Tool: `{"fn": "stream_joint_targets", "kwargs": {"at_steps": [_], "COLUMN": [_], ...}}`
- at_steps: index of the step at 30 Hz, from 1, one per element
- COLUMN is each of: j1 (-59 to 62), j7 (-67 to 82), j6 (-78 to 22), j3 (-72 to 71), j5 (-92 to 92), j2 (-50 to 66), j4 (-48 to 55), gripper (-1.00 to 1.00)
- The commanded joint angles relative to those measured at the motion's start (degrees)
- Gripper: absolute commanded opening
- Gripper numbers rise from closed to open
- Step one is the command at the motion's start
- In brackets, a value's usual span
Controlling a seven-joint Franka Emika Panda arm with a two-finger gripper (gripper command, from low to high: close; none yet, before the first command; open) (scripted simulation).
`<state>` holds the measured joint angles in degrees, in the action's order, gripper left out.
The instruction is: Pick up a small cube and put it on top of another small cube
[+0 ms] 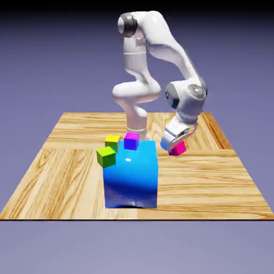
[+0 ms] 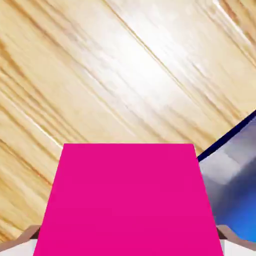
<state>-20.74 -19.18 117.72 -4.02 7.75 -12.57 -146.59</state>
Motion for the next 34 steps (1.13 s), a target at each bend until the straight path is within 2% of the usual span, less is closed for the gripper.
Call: {"fn": "stream_joint_targets", "kwargs": {"at_steps": [1, 19, 22, 27, 28, 34], "j1": [0.1, 2.6, 3.6, 7.1, 7.1, 3.6], "j7": [2.4, 46.5, 46.6, 41.9, 41.9, 46.6], "j6": [-0.3, -6.4, -6.1, 4.3, 4.3, -6.1], "j3": [0.6, 12.0, 13.7, 19.0, 19.0, 13.7], "j5": [2.3, 41.6, 43.4, 51.9, 51.9, 43.4], "j2": [-1.4, -26.1, -26.7, -20.2, -20.2, -26.7], "j4": [-0.3, -7.8, -9.9, -13.5, -13.5, -9.9], "gripper": [-1.00, -1.00, -1.00, -1.00, 1.00, 1.00]}}
